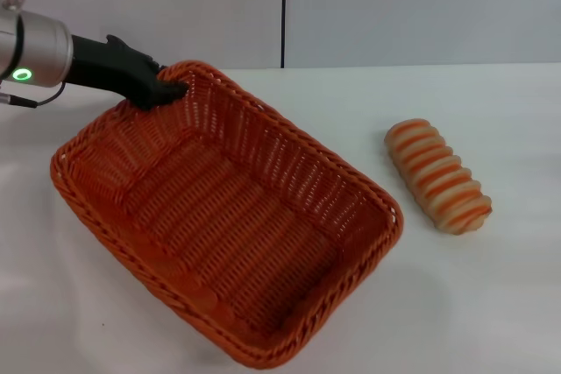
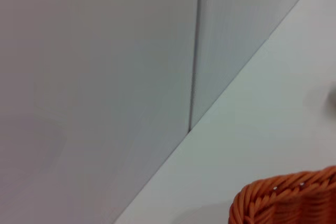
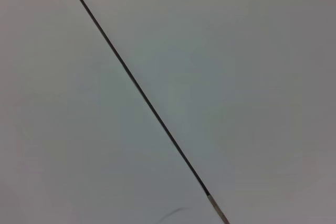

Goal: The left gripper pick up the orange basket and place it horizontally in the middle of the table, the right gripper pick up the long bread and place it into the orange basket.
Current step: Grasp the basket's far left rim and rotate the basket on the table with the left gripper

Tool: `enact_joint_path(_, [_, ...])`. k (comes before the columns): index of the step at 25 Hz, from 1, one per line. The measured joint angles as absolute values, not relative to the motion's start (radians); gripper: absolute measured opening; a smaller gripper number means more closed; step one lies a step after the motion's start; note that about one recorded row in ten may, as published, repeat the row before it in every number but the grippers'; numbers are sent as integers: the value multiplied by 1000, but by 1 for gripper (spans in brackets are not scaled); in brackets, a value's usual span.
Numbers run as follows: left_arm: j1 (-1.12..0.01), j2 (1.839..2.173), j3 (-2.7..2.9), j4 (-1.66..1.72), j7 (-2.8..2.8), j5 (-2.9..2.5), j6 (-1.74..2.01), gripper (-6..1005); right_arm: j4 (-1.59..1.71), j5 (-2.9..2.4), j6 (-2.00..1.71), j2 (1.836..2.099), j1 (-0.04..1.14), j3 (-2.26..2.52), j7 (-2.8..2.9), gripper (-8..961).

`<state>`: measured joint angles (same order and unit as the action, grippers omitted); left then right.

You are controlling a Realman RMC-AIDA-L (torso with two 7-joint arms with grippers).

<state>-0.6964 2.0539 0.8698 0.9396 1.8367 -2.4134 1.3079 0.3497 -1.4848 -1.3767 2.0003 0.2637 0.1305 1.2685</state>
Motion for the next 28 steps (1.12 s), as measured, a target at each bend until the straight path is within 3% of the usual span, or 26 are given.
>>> enact_joint_path(13, [-662, 2008, 594, 931, 1895, -2111, 1601, 189, 348, -1485, -1377, 2000, 272, 131, 1269, 780])
enact_joint_path(28, [-607, 2013, 580, 955, 2180, -2087, 1599, 190, 345, -1485, -1366, 2000, 285, 141, 1269, 780])
